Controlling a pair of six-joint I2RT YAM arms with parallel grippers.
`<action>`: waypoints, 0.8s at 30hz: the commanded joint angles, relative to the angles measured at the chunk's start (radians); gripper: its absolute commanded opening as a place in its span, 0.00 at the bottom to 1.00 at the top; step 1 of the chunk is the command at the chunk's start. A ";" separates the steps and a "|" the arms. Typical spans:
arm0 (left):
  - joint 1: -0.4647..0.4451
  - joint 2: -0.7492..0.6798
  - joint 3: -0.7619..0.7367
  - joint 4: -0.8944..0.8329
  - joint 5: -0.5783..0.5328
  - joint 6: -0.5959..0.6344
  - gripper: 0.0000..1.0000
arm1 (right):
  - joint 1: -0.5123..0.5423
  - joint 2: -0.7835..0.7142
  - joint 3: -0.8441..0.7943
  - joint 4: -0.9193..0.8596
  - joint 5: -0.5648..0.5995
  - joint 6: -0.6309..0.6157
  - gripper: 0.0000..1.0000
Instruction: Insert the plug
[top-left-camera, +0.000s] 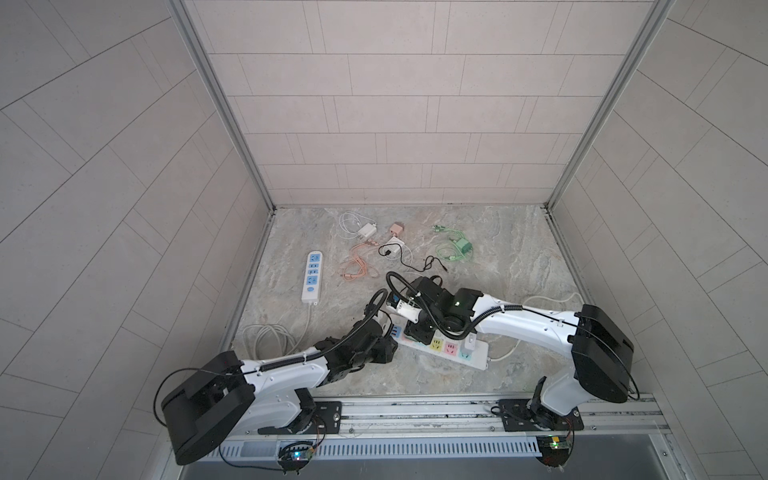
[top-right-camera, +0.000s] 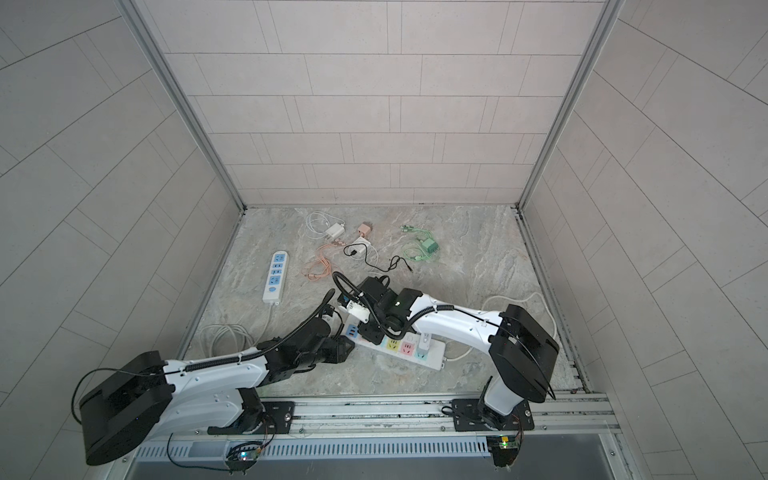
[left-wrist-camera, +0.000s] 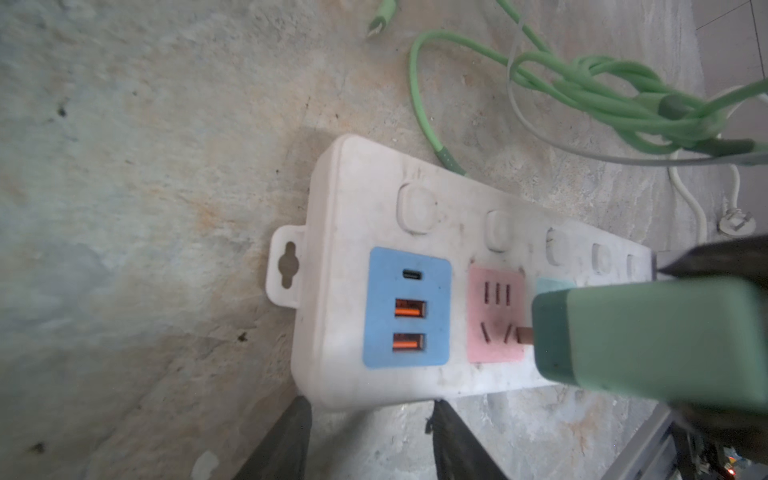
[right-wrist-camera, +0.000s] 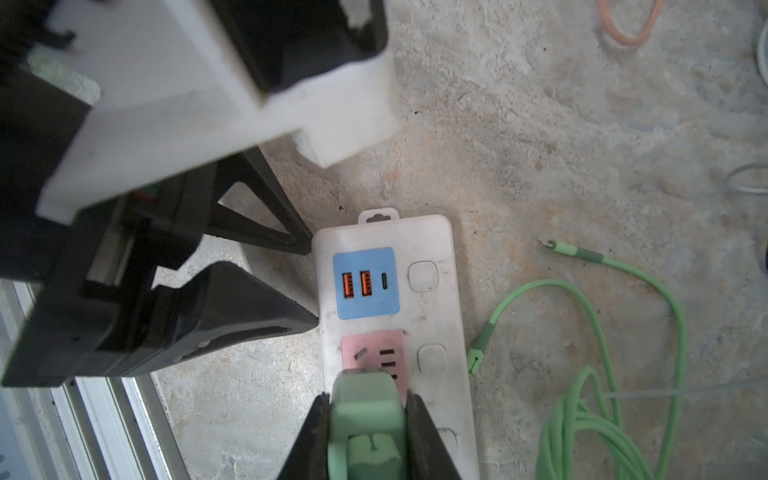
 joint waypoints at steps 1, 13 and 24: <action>-0.002 0.062 -0.013 -0.106 -0.029 0.025 0.52 | -0.009 -0.034 0.002 0.023 0.037 -0.006 0.00; -0.001 -0.123 -0.013 -0.225 -0.083 0.019 0.73 | -0.021 -0.007 0.035 0.062 0.050 0.008 0.00; 0.002 -0.410 -0.081 -0.369 -0.211 0.000 0.79 | -0.021 0.054 0.057 0.077 0.021 0.010 0.00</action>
